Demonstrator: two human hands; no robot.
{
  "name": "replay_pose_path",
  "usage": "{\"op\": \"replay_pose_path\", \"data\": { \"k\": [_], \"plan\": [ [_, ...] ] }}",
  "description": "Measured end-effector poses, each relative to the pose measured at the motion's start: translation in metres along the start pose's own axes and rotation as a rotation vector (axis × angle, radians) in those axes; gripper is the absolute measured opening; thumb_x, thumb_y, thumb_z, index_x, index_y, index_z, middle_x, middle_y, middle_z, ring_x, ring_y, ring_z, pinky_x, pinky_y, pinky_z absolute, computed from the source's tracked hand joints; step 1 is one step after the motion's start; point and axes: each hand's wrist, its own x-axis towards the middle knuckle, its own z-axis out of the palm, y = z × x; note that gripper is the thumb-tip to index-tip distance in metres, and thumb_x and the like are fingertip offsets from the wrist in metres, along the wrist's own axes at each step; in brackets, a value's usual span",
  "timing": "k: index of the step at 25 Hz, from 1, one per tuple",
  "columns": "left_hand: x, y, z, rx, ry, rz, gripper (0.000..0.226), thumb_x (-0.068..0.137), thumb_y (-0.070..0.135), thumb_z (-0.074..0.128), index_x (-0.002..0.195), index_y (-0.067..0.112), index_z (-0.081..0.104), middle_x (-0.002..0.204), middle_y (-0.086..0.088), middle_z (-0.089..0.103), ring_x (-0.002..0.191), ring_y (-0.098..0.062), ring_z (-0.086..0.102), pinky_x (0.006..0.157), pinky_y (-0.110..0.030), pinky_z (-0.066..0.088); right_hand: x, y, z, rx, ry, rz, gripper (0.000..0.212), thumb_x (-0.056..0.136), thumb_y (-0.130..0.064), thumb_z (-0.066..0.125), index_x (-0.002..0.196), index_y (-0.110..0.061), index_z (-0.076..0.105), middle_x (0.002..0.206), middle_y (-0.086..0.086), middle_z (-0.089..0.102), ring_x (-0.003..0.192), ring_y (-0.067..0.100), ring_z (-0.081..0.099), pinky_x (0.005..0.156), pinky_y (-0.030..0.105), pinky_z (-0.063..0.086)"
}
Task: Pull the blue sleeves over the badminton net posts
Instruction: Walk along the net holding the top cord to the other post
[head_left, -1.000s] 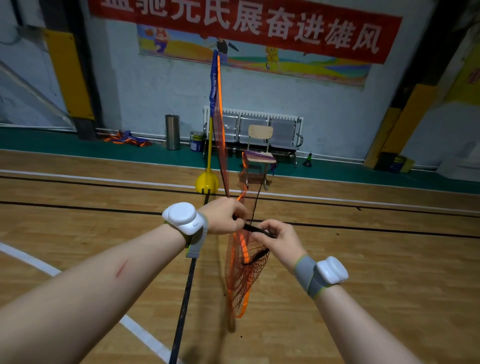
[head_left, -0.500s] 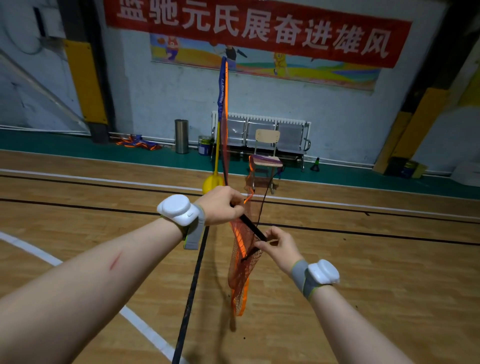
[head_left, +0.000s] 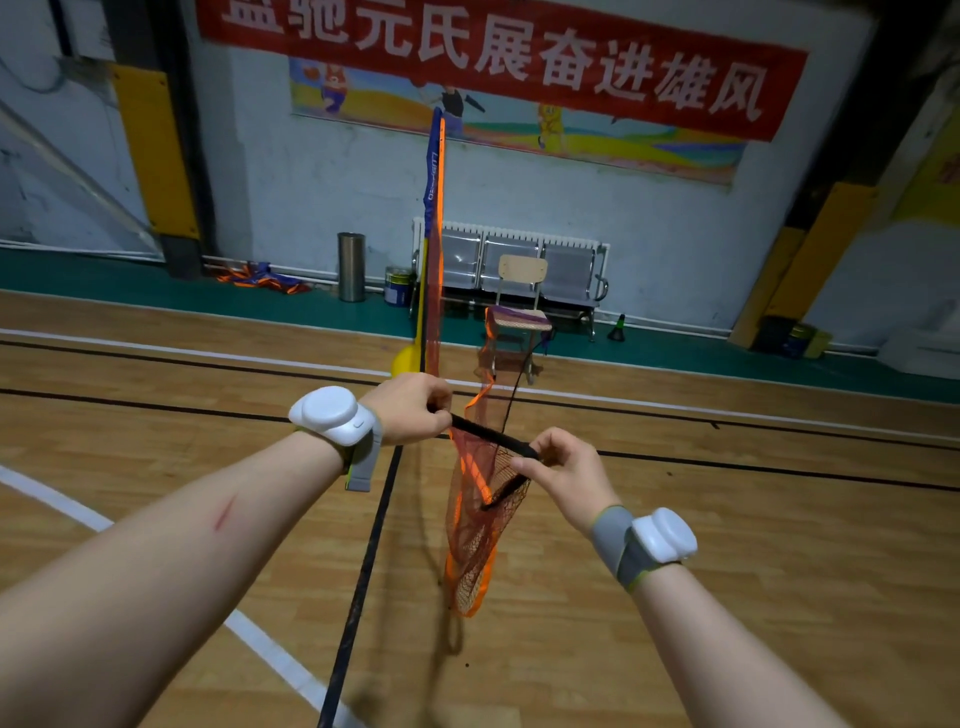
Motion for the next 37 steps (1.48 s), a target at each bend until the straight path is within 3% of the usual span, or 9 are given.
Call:
{"op": "replay_pose_path", "data": {
  "k": [7, 12, 14, 18, 21, 27, 30, 35, 37],
  "plan": [
    [0.001, -0.005, -0.009, 0.047, -0.016, 0.080, 0.022, 0.084, 0.014, 0.051, 0.102, 0.006, 0.061, 0.109, -0.008, 0.054, 0.096, -0.027, 0.055, 0.083, -0.041, 0.049, -0.017, -0.047, -0.001, 0.091, -0.021, -0.094, 0.007, 0.084, -0.012, 0.065, 0.078, -0.009, 0.061, 0.064, -0.003, 0.053, 0.050, -0.005, 0.046, 0.053, 0.007, 0.037],
    [-0.028, -0.004, -0.014, -0.034, -0.066, 0.212, 0.031, 0.080, 0.009, 0.051, 0.108, 0.017, 0.061, 0.116, 0.000, 0.061, 0.109, -0.017, 0.056, 0.095, -0.035, 0.047, -0.024, -0.074, 0.030, 0.068, -0.042, -0.040, 0.012, 0.084, -0.013, 0.064, 0.073, -0.014, 0.065, 0.066, 0.003, 0.056, 0.059, 0.003, 0.047, 0.059, 0.015, 0.039],
    [-0.041, -0.001, -0.013, -0.021, -0.098, 0.267, 0.032, 0.080, 0.010, 0.051, 0.110, 0.017, 0.061, 0.117, 0.001, 0.061, 0.109, -0.016, 0.055, 0.094, -0.035, 0.047, -0.031, -0.077, 0.043, 0.084, -0.023, -0.026, 0.009, 0.084, -0.012, 0.064, 0.075, -0.012, 0.067, 0.069, 0.007, 0.058, 0.064, 0.009, 0.049, 0.061, 0.019, 0.041],
    [-0.060, -0.016, -0.013, -0.009, -0.108, 0.267, 0.023, 0.081, 0.013, 0.052, 0.099, 0.014, 0.067, 0.106, 0.000, 0.063, 0.101, -0.021, 0.058, 0.089, -0.039, 0.049, -0.053, -0.077, 0.060, 0.098, -0.021, 0.011, 0.006, 0.084, -0.006, 0.064, 0.080, -0.010, 0.065, 0.069, 0.004, 0.057, 0.051, -0.002, 0.048, 0.053, 0.008, 0.039],
    [-0.075, -0.019, -0.019, 0.017, -0.065, 0.275, 0.020, 0.082, 0.012, 0.051, 0.092, 0.011, 0.069, 0.098, -0.001, 0.061, 0.094, -0.022, 0.057, 0.086, -0.039, 0.048, -0.062, -0.067, 0.073, 0.078, 0.013, 0.051, 0.019, 0.080, -0.005, 0.068, 0.070, -0.018, 0.057, 0.075, 0.004, 0.054, 0.054, -0.006, 0.049, 0.054, 0.007, 0.041],
    [-0.095, -0.029, -0.031, -0.023, 0.018, 0.265, 0.018, 0.080, 0.008, 0.049, 0.082, 0.005, 0.067, 0.087, 0.000, 0.057, 0.084, -0.021, 0.054, 0.075, -0.029, 0.045, -0.072, -0.042, 0.107, 0.044, -0.030, 0.150, 0.024, 0.077, -0.011, 0.071, 0.070, -0.023, 0.052, 0.080, 0.004, 0.058, 0.076, 0.013, 0.051, 0.076, 0.028, 0.042],
    [-0.101, -0.044, -0.043, -0.042, 0.040, 0.213, 0.017, 0.081, 0.009, 0.050, 0.080, 0.001, 0.065, 0.090, -0.008, 0.061, 0.081, -0.025, 0.055, 0.073, -0.033, 0.047, -0.080, -0.035, 0.114, 0.045, -0.041, 0.193, 0.024, 0.076, -0.011, 0.072, 0.069, -0.022, 0.052, 0.076, 0.004, 0.057, 0.074, 0.016, 0.051, 0.072, 0.027, 0.042],
    [-0.106, -0.068, -0.048, -0.035, 0.027, 0.140, 0.013, 0.082, 0.010, 0.051, 0.077, 0.004, 0.063, 0.089, -0.008, 0.060, 0.079, -0.025, 0.053, 0.071, -0.033, 0.045, -0.091, -0.052, 0.109, 0.092, 0.017, 0.179, 0.025, 0.077, -0.008, 0.072, 0.066, -0.021, 0.053, 0.065, -0.004, 0.050, 0.061, 0.007, 0.043, 0.057, 0.011, 0.036],
    [-0.109, -0.075, -0.045, -0.015, 0.009, 0.115, 0.014, 0.082, 0.011, 0.051, 0.080, 0.007, 0.064, 0.091, -0.008, 0.062, 0.081, -0.025, 0.054, 0.073, -0.032, 0.047, -0.098, -0.063, 0.106, 0.121, 0.033, 0.179, 0.022, 0.077, -0.008, 0.071, 0.067, -0.021, 0.056, 0.066, -0.002, 0.052, 0.063, 0.009, 0.045, 0.058, 0.012, 0.037]
  ]
}}
